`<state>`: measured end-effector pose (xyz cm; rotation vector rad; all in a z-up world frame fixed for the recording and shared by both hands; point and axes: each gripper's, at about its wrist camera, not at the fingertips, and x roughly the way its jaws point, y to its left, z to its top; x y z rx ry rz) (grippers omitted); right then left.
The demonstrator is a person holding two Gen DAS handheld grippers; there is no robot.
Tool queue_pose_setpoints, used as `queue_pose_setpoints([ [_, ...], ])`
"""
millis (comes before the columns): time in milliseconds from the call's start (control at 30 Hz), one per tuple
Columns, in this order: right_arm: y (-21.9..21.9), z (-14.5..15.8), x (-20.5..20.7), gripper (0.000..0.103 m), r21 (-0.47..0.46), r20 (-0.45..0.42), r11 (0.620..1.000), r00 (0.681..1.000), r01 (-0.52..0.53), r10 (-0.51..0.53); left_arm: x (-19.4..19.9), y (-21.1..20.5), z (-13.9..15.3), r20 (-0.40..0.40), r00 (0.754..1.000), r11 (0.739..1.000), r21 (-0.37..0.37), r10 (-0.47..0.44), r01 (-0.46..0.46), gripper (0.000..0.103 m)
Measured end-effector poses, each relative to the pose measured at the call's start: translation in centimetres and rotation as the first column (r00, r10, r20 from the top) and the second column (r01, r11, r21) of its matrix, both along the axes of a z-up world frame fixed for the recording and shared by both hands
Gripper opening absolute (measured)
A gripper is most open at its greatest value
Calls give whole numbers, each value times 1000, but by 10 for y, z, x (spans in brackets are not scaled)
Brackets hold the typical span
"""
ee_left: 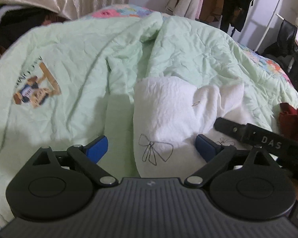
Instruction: Fold large clothes
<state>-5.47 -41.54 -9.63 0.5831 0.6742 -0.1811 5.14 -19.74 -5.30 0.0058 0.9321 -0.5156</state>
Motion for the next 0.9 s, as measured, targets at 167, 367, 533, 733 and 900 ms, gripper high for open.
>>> queue_pose_setpoints([
  [167, -10, -12, -5, 84, 46, -21, 999, 1000, 21, -20, 2, 2, -3, -23, 1000, 1000, -27, -14, 13, 98],
  [367, -30, 16, -20, 88, 11, -56, 998, 997, 62, -62, 29, 67, -7, -200, 979, 947, -318, -36, -30, 98],
  [533, -41, 29, -36, 94, 214, -45, 976, 998, -31, 41, 49, 93, -49, -380, 924, 868, -473, -44, -154, 98],
  [733, -27, -8, -30, 95, 519, -121, 854, 987, -32, 110, 57, 80, -90, -517, 848, 778, -578, -115, -246, 102],
  [900, -34, -43, -23, 103, 657, -154, 743, 987, 129, -35, 61, 63, -101, -549, 826, 767, -582, -125, -271, 103],
])
